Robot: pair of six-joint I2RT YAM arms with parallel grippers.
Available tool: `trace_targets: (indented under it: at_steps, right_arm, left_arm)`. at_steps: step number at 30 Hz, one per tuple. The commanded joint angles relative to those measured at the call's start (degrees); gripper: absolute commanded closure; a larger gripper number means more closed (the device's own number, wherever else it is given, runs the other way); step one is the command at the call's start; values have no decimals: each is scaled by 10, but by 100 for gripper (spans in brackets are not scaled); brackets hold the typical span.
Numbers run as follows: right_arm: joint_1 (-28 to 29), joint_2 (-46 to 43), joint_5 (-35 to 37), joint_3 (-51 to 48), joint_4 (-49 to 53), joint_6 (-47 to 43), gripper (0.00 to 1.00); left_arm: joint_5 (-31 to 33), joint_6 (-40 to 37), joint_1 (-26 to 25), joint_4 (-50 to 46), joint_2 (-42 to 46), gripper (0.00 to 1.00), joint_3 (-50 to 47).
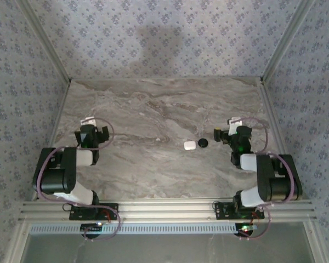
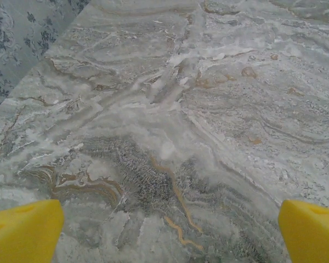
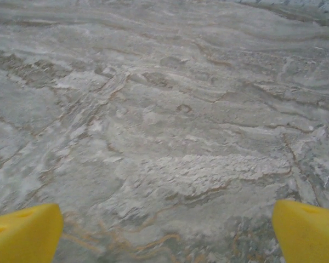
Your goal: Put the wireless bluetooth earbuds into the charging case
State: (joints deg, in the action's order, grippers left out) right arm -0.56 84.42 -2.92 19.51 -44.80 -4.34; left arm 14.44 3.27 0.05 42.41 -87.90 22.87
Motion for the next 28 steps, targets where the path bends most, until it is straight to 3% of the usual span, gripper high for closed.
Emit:
trace_targets:
  at_steps: [1, 2, 3, 5, 6, 28]
  right_arm:
    - [-24, 33, -46, 21, -32, 12, 0]
    - [-35, 23, -51, 31, 2, 19, 0]
    - [-37, 40, -50, 16, -62, 29, 0]
    - [-35, 26, -43, 29, -9, 24, 0]
    - [-34, 34, -42, 22, -41, 27, 0]
    - [-35, 29, -38, 26, -25, 26, 0]
  left_arm:
    - [-27, 6, 0, 83, -6, 0, -9]
    - [-29, 9, 0, 51, 4, 0, -2]
    - [-28, 6, 0, 74, 0, 0, -6]
    - [-31, 6, 0, 56, 4, 0, -3]
    - [-34, 1, -1, 66, -1, 0, -3]
    - [-48, -2, 0, 58, 0, 0, 0]
